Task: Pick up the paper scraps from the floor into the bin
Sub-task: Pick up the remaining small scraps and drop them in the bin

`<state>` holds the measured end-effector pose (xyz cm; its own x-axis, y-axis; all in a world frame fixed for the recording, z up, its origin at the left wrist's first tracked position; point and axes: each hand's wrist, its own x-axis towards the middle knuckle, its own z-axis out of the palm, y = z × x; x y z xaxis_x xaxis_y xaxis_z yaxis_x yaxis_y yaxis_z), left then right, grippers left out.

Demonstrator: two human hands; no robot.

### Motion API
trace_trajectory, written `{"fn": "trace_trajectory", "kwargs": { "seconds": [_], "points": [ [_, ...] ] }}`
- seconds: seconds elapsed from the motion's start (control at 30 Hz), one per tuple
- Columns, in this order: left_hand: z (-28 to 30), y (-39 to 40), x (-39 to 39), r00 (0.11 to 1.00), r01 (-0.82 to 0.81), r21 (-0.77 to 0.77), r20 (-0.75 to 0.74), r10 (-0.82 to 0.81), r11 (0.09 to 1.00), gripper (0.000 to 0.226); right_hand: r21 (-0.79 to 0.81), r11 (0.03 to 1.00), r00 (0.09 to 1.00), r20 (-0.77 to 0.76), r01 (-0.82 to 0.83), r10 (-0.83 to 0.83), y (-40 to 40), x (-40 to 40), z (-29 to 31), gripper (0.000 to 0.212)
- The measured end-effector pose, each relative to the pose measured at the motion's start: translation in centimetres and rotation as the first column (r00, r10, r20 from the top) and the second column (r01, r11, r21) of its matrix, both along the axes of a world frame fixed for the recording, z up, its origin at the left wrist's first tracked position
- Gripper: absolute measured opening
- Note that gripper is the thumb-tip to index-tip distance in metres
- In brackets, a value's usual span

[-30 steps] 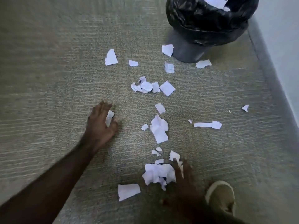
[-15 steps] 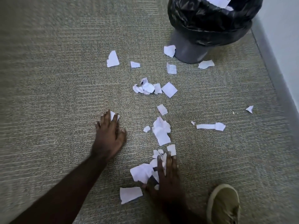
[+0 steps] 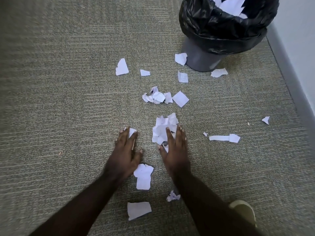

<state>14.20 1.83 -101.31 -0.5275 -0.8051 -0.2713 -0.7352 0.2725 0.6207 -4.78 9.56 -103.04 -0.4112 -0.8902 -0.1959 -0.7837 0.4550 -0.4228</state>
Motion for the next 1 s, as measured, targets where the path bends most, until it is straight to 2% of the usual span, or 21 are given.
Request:
{"fn": "trace_trajectory", "kwargs": {
  "seconds": [0.17, 0.37, 0.47, 0.6, 0.73, 0.87, 0.93, 1.0],
  "points": [
    [0.5, -0.9, -1.9, 0.998, 0.003, 0.054, -0.064, 0.000, 0.999, 0.068, 0.000, 1.000, 1.000, 0.030, -0.002, 0.002, -3.2, -1.1, 0.4, 0.065],
    [1.6, -2.7, -5.4, 0.979, 0.078, 0.092, -0.194, -0.059, 0.993, 0.064, 0.022, 1.000, 0.985, 0.170, 0.010, -0.013, -6.8, -1.8, 1.9, 0.066],
    [1.5, -3.5, -5.8, 0.968, 0.096, 0.092, -0.239, -0.071, 0.991, 0.064, 0.010, 1.000, 0.992, 0.122, -0.024, 0.022, -7.3, -2.7, 2.7, 0.071],
    [1.9, -3.8, -5.2, 0.967, 0.059, 0.055, -0.252, -0.043, 0.997, 0.061, -0.077, 0.997, 0.994, 0.101, -0.027, 0.035, -6.2, -4.3, 3.8, 0.068],
    [1.7, -3.1, -3.4, 0.975, 0.060, 0.024, -0.217, -0.053, 0.998, 0.062, -0.136, 0.989, 0.993, 0.094, -0.064, 0.077, -3.4, -5.8, 4.2, 0.065],
    [0.9, -1.2, -0.9, 0.982, 0.106, 0.007, -0.160, -0.104, 0.994, 0.063, -0.147, 0.948, 0.959, 0.000, -0.282, 0.285, 0.8, -6.4, 4.5, 0.061],
    [0.8, 0.3, 0.6, 0.974, 0.185, -0.033, -0.127, -0.187, 0.982, 0.064, -0.109, 0.884, 0.891, -0.031, -0.454, 0.454, 3.3, -6.6, 4.4, 0.065],
    [1.0, 2.1, 2.0, 0.948, 0.295, -0.093, -0.092, -0.303, 0.951, 0.066, -0.063, 0.770, 0.773, -0.051, -0.634, 0.632, 5.6, -6.2, 4.0, 0.070]
  ]
}}
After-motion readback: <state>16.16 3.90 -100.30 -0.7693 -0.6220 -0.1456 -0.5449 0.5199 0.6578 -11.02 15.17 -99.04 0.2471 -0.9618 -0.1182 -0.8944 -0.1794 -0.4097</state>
